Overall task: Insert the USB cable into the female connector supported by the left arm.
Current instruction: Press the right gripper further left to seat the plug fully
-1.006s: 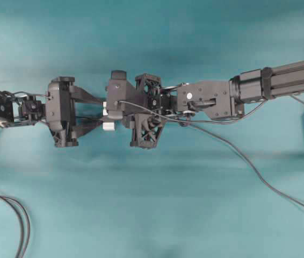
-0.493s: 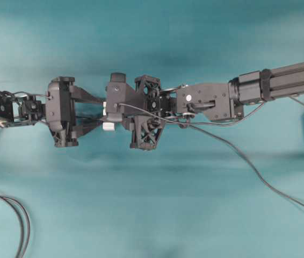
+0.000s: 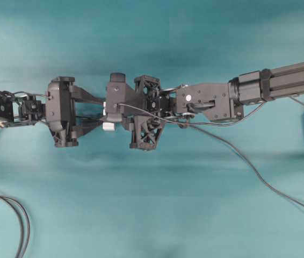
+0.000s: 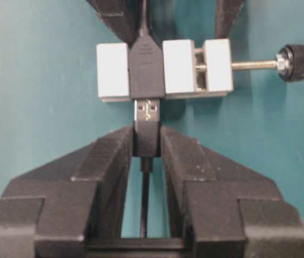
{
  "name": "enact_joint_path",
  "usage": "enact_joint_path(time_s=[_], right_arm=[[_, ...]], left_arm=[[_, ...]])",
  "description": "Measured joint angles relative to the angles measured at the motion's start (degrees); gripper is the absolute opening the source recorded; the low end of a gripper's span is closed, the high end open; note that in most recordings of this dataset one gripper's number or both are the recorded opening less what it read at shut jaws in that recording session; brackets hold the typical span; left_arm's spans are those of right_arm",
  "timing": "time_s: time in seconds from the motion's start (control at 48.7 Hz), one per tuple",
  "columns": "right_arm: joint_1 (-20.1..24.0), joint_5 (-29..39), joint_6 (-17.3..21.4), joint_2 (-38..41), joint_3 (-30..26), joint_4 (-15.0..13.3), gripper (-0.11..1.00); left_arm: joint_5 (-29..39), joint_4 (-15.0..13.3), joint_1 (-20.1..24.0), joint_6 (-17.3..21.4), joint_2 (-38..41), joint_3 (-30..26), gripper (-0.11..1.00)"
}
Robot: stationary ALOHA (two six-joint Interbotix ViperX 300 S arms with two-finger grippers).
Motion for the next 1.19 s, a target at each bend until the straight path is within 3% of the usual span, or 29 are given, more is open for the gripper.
enact_joint_path(time_s=[0.513, 1.191], right_arm=[[0.0, -0.1, -1.1, 0.1, 0.0, 0.0, 0.21], [0.3, 2.5, -1.3, 0.1, -2.3, 0.0, 0.21]], left_arm=[[0.5, 0.4, -0.2, 0.0, -0.1, -0.4, 0.76], [7.1, 1.1, -0.4, 0.0, -1.0, -2.7, 0.76]])
